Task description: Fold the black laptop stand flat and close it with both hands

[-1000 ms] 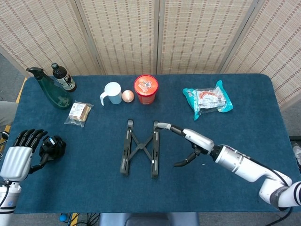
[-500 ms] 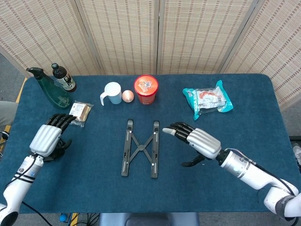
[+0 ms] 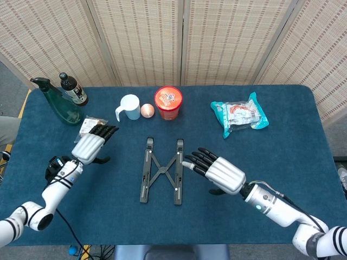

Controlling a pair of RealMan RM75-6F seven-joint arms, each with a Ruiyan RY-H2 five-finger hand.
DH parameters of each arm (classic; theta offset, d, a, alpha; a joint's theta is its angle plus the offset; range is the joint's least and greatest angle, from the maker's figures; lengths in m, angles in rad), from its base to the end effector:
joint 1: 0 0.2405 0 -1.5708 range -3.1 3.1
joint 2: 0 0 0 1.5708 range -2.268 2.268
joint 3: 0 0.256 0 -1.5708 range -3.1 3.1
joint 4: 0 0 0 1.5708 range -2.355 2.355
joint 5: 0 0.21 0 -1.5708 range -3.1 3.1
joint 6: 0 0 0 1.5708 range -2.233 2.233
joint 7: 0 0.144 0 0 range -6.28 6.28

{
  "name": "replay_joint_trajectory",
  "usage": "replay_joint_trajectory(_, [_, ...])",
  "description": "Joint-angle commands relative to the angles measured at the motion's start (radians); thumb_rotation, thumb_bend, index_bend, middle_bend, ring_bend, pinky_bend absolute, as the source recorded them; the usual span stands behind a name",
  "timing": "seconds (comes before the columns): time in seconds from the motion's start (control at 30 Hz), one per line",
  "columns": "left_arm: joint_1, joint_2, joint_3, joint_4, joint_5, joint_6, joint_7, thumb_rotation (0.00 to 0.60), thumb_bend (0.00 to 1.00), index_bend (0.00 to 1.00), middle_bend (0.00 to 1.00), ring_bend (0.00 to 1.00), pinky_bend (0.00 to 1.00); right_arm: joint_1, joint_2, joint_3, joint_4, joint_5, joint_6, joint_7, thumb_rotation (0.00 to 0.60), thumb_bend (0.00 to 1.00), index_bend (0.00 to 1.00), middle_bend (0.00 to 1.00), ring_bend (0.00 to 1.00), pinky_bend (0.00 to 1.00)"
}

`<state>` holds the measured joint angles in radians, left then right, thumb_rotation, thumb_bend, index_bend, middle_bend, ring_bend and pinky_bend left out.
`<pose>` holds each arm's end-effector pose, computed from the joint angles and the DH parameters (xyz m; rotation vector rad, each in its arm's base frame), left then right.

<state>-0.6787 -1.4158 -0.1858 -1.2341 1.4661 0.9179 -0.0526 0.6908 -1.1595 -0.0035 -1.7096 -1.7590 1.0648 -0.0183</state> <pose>-0.2090 0.3779 0.0489 -1.8759 -0.8121 -0.9445 -0.1433 -0.2778 0.0666 2.2608 -0.6001 1.1016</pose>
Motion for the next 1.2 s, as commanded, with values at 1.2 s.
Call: replay_joint_trajectory(1.2, [-0.191, -0.378, 0.070, 0.462, 0.024, -0.066, -0.274, 0.600, 0.15, 0.00, 0.04, 0.04, 0.04, 0.015, -0.376, 0.034, 0.256, 0.104, -0.063, -0.421, 0.600, 0.00, 0.00, 0.00, 0.00, 0.00])
